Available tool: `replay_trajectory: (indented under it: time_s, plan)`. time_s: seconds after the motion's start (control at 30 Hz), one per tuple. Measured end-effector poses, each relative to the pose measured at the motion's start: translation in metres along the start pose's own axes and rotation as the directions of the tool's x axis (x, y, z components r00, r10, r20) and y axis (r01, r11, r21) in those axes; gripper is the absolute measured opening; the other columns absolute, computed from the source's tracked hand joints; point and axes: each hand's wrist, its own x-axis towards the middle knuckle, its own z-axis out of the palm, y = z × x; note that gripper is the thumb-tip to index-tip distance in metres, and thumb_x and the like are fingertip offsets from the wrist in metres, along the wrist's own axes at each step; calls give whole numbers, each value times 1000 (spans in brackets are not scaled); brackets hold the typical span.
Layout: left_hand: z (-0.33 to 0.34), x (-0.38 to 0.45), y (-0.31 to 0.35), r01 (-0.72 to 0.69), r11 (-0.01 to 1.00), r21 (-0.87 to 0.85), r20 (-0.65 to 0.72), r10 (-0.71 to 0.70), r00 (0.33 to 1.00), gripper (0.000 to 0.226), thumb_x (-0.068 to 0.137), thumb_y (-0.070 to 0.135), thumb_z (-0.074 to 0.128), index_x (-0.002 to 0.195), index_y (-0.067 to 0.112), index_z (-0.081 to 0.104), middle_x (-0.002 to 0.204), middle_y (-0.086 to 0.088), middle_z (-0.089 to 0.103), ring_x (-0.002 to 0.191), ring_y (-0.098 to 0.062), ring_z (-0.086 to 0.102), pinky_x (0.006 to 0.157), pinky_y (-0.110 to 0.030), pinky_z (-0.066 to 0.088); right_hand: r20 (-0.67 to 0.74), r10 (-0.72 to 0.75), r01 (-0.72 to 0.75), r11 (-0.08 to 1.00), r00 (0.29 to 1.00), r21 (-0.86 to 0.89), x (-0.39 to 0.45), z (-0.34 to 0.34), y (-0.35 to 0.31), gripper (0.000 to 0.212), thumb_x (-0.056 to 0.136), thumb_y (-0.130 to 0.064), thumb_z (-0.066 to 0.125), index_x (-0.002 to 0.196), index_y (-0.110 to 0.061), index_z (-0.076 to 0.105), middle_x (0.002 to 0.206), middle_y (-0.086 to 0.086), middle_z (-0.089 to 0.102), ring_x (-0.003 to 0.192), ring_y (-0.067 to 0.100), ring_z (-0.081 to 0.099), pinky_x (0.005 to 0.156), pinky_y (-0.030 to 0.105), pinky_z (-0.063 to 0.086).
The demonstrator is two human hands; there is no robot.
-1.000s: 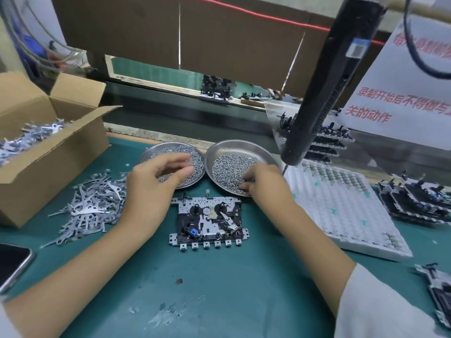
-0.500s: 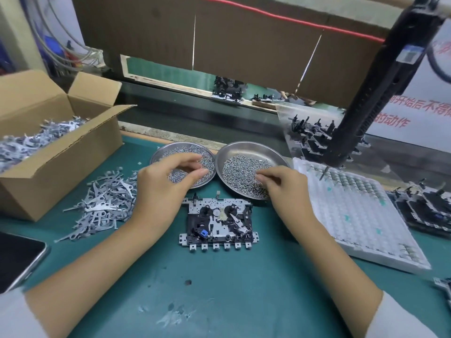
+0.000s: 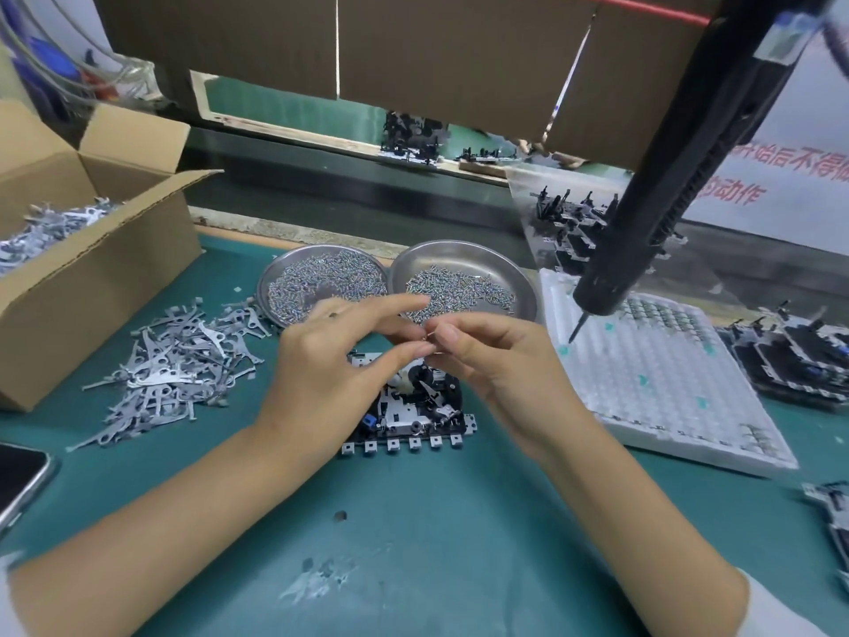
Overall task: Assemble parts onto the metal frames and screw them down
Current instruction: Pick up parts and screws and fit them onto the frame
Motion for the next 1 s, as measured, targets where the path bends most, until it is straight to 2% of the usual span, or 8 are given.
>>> replay_trajectory:
  time_s: [0.17,0.37,0.5,0.7,1.0]
  plan:
    - [0,0,1,-12,1000,-13,2,12,1000,36,75,23,75,109,16,68,85,16,68,84,-4,61,88,-32,46,14,-6,5,1000,1000,30,0,2,0,15,69,-16,70,82,-9,76,87,15,73,87,25,69,80,28,55]
    - [0,0,1,-31,999,-14,13,31,999,35,76,24,73,109,13,69,84,10,70,82,-5,60,87,-35,46,28,-16,16,1000,999,-2,-1,0,-1,15,69,-17,71,81,-9,76,85,12,74,85,23,70,77,27,55]
    - [0,0,-1,-112,993,21,11,112,994,33,76,19,73,108,11,67,86,8,69,79,-3,57,83,-37,46,63,-21,23,999,998,-27,-1,-3,-6,15,67,-20,73,80,-13,78,80,5,74,82,19,70,76,26,54]
    - [1,0,1,-197,980,37,-58,199,978,34,77,16,74,109,14,62,85,7,67,77,-10,60,80,-38,46,60,-75,77,996,995,-39,-4,-2,-7,17,68,-19,73,83,-13,77,82,8,74,84,22,70,80,30,55]
    - [-1,0,-1,-315,943,108,-110,326,939,32,78,10,76,107,13,61,87,9,63,77,-12,60,77,-42,46,116,39,-57,986,992,156,-9,7,-11,14,65,-14,69,75,-11,77,79,7,73,79,16,69,74,24,55]
